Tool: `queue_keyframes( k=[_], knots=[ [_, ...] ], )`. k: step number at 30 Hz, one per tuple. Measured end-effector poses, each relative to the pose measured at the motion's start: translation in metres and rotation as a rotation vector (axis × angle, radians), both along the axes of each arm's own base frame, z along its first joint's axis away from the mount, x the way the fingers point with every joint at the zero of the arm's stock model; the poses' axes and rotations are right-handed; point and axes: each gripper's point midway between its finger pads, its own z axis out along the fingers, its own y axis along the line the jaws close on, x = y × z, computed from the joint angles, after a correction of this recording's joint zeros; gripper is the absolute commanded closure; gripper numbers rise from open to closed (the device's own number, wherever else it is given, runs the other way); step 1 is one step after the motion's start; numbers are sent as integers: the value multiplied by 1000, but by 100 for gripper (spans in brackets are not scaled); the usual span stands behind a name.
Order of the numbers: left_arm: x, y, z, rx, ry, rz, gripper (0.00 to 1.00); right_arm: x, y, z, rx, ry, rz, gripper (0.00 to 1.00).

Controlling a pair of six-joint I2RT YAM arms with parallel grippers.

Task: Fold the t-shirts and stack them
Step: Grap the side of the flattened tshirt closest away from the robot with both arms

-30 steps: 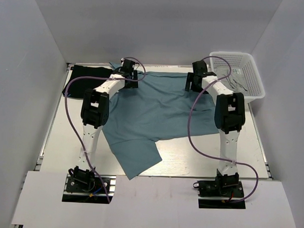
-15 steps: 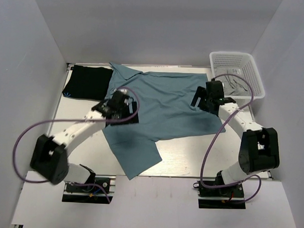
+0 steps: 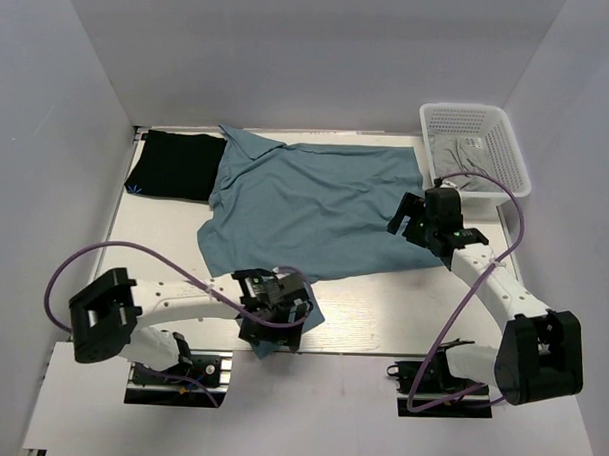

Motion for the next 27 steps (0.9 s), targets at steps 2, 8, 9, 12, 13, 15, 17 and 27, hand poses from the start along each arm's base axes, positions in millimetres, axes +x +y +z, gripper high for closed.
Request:
queue_keyframes(
  k=[2,8,9,12,13,15,17,27],
  knots=[
    [-6,-2,-3,44,10,-1,0,-2,-1,-2,-1,3,-1,10],
    [-17,14,-7,153,4,47,2,-5,-1,-9,-5,22,-1,10],
    [-17,18,-6,156,-3,60,2,-5,-2,-10,-5,24,-2,10],
    [-18,28,-6,154,-22,84,3,-5,-2,-12,-7,30,-5,10],
    [-19,30,-8,156,-23,89,4,-5,-2,-12,-6,30,-6,10],
    [-19,35,-15,165,-26,95,4,-5,-2,-12,-6,31,-8,10],
    [-20,38,-21,168,-28,98,4,-7,-3,-14,-4,35,-13,10],
    [-3,32,-28,139,-100,117,29,-48,-13,-51,13,90,-61,10]
  ],
)
